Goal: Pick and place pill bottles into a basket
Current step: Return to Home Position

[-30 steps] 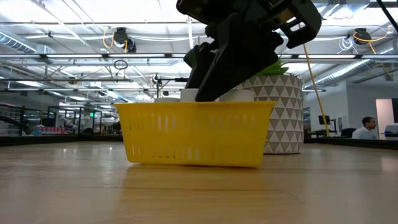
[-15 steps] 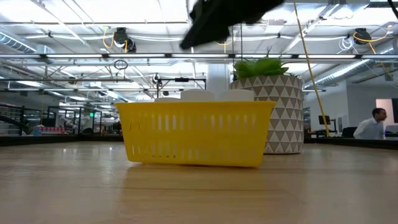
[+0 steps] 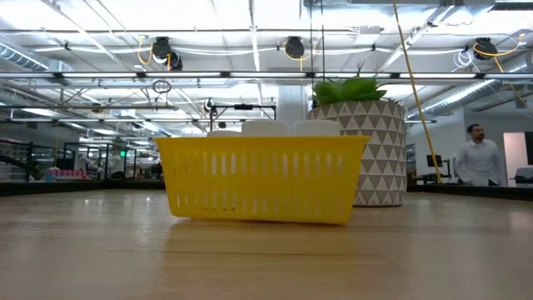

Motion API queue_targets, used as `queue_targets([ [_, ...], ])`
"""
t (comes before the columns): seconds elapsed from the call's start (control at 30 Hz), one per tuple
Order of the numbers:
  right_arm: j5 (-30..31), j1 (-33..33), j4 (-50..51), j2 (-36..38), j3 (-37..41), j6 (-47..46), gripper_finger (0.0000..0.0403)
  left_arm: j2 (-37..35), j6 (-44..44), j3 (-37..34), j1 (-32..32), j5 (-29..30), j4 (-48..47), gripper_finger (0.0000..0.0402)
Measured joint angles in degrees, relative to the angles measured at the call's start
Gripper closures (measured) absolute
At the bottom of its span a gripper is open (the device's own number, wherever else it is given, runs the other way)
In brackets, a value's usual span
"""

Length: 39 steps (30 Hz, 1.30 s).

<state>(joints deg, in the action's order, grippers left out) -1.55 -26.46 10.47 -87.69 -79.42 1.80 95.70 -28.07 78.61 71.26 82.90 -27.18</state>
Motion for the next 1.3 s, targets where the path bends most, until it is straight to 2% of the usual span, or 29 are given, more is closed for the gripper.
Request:
queue_targets([
  [0.23, -0.2, -4.8, 1.4, 5.2, 0.0, -0.8, 0.0195, -7.7, -3.3, 0.0, -0.5, -6.4, -14.2, 0.0249],
  [0.37, -0.1, -7.4, 1.7, 6.7, 0.3, 0.3, 0.0195, -12.0, -8.5, 0.0, 0.9, -7.3, -22.2, 0.0249],
  [0.5, 4.8, -9.0, 1.8, 7.7, 1.6, 0.4, 0.0195, -16.2, -17.6, 0.0, 3.7, -7.7, -31.7, 0.0249],
  [0.6, 8.6, -9.6, 1.8, 8.6, 3.4, 0.5, 0.0195, -18.7, -27.0, 0.0, 6.2, -5.1, -39.6, 0.0249],
  [0.67, 9.1, -9.7, 1.3, 9.2, 4.4, 0.4, 0.0195, -19.2, -32.1, 0.0, 8.0, -2.5, -44.8, 0.0249],
  [0.8, 9.1, -9.7, 0.5, 10.2, 6.3, 0.0, 0.0195, -19.5, -39.5, 0.0, 9.1, -1.1, -50.8, 0.0249],
  [0.9, 9.0, -9.7, -0.7, 10.9, 7.3, 0.0, 0.0195, -19.4, -38.6, 0.0, 7.5, -4.4, -50.3, 0.0249],
  [1.03, 9.0, -9.7, -2.5, 11.3, 7.9, 1.0, 0.0195, -19.4, -38.1, 0.0, 3.3, -2.8, -48.7, 0.0249],
  [1.3, 9.5, -9.7, -3.2, 11.4, 7.9, 3.1, 0.0195, -19.7, -34.6, 0.0, -9.1, -4.2, -49.0, 0.0249],
])
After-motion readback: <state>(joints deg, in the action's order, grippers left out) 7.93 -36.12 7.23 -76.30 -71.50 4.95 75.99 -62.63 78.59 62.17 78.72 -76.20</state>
